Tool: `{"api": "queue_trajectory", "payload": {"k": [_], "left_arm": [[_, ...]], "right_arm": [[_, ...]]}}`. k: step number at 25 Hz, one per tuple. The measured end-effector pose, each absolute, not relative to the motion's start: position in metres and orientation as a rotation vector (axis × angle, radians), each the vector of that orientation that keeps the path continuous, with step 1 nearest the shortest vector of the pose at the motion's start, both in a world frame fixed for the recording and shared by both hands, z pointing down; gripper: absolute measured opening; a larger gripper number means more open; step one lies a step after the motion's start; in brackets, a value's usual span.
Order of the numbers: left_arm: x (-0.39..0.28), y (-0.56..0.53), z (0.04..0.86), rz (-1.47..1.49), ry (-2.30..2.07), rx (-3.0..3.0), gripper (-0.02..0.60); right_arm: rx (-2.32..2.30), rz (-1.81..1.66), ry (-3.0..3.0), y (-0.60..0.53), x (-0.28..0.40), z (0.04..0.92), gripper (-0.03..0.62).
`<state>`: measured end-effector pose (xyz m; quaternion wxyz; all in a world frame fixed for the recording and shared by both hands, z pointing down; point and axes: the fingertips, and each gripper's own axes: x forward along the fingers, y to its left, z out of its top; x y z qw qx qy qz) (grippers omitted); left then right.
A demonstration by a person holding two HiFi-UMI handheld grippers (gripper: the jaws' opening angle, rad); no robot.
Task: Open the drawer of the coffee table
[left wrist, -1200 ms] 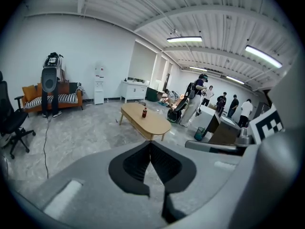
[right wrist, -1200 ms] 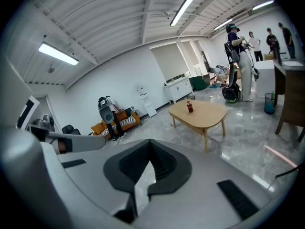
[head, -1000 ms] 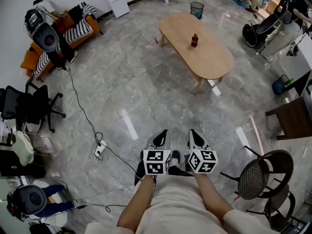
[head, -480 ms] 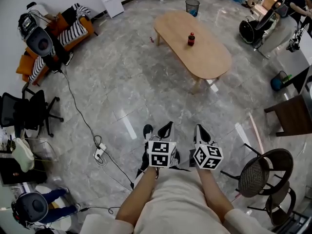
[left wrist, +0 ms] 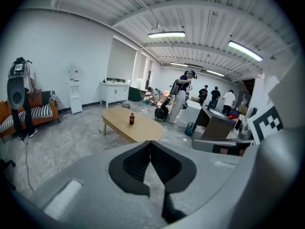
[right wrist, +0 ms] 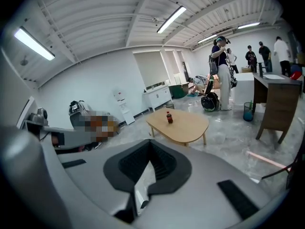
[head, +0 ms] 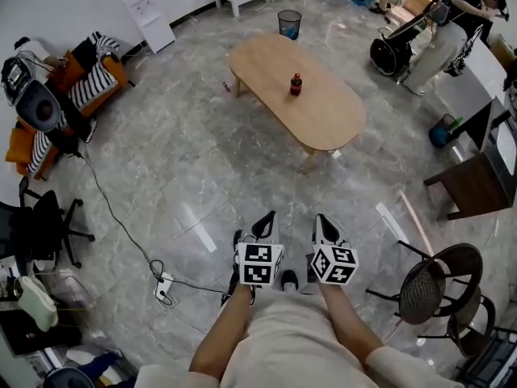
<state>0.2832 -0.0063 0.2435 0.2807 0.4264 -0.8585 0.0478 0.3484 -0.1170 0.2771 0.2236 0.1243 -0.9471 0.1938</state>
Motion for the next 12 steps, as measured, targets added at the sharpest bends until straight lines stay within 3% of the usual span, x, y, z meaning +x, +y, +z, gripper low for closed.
{"api": "queue_trajectory", "payload": {"k": [12], "left_arm": [[0.156,-0.002,0.235,0.063,-2.266,1.258,0.011]], "right_arm": [[0.534,0.486,-2.566,-0.11,0.265,0.28,0.015]]}}
